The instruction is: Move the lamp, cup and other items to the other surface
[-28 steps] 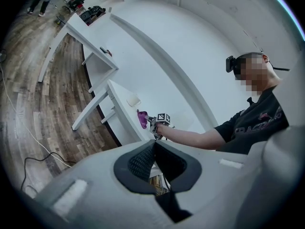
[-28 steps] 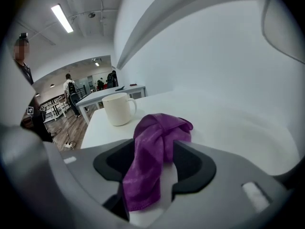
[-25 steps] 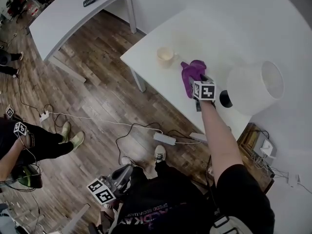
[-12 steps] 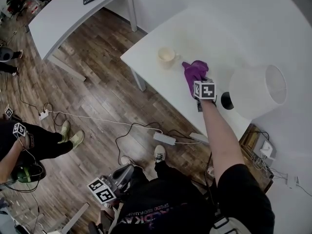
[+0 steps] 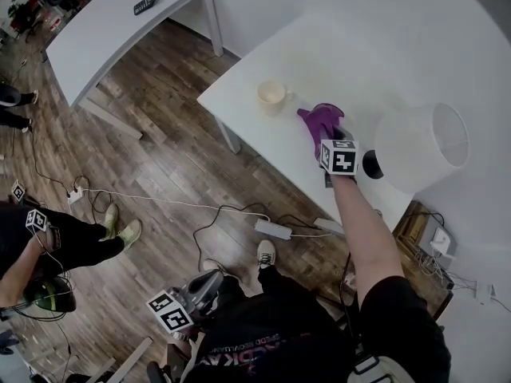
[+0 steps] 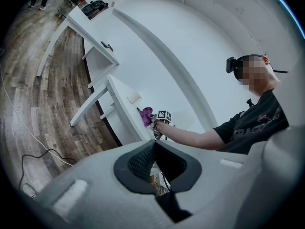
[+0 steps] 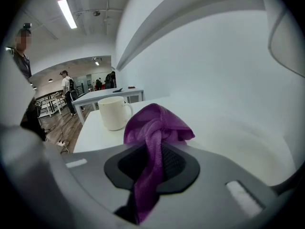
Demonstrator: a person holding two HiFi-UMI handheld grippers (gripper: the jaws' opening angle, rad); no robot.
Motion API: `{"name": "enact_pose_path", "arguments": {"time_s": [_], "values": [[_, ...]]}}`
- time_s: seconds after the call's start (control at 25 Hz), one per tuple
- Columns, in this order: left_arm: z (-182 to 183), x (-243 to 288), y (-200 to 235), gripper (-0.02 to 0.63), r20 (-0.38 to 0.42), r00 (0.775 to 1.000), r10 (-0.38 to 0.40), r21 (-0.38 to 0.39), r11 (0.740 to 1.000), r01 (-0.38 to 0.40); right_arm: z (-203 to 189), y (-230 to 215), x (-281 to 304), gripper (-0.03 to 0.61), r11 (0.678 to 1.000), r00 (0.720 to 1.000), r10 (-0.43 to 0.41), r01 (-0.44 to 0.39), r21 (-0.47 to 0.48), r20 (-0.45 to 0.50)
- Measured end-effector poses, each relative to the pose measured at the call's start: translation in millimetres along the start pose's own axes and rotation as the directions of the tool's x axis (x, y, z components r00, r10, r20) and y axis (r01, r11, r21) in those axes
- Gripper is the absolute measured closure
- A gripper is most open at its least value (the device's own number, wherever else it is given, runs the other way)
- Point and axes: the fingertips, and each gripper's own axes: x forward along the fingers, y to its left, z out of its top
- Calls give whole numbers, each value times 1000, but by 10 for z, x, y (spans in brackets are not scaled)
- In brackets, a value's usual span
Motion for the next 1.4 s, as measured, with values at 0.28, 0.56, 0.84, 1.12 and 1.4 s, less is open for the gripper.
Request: {"name": "enact_pose_path", "arguments": {"time_s": [0.28, 0.56, 0.84, 1.12, 1.4], "values": [[22, 2, -9, 614, -7, 1000, -15, 4, 1000, 15, 159, 77, -275, 519, 1000, 997, 6, -4, -14, 82], [60, -34, -32, 614, -20, 999, -35, 25, 999, 36, 281, 289, -619, 520, 998, 987, 39, -31, -52, 154], [149, -59, -22, 614, -66, 994, -84, 47, 995, 87, 311, 450, -878, 520, 999, 981, 41, -37, -25, 188], [319, -223, -35, 614, -115, 983, -141, 81, 985, 151, 273, 601, -1345, 520, 1000, 977, 4, -8, 16, 215], [401, -506, -18, 614, -151, 970, -190, 104, 973, 207, 224, 864, -1808, 520, 999, 967, -35, 25, 45, 252]]}}
